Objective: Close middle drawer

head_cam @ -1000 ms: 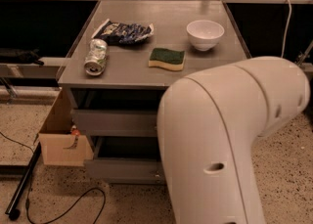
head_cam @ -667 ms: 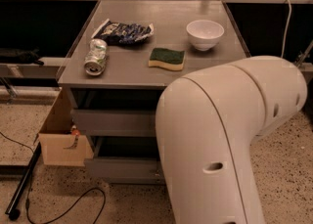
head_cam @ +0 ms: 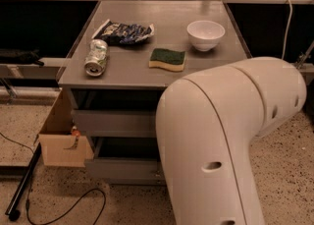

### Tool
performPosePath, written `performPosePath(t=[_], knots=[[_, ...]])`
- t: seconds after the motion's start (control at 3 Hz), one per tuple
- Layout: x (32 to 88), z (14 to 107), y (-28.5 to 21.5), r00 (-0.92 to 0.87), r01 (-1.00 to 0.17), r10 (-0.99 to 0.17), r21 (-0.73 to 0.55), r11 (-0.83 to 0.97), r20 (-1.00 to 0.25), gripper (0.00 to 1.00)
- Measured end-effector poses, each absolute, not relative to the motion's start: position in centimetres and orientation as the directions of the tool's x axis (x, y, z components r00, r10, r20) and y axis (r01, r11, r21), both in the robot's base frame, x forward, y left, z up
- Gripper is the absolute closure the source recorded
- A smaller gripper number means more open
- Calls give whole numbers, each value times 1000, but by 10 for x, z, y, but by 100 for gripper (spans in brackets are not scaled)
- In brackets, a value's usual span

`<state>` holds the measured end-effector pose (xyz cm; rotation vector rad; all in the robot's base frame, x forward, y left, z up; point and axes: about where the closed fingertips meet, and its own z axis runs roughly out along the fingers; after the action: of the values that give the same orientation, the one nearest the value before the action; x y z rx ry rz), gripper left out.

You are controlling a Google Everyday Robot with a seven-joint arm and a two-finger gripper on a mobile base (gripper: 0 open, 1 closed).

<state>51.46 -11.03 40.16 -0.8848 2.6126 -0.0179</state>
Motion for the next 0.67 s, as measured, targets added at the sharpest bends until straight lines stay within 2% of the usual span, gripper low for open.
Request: performPosePath(t=[0.33,0.67], knots=[[532,400,-104,-669,-633,-650,-180,753,-361,11],[559,396,-98,-554,-691,-743,-291,662,-375,0]])
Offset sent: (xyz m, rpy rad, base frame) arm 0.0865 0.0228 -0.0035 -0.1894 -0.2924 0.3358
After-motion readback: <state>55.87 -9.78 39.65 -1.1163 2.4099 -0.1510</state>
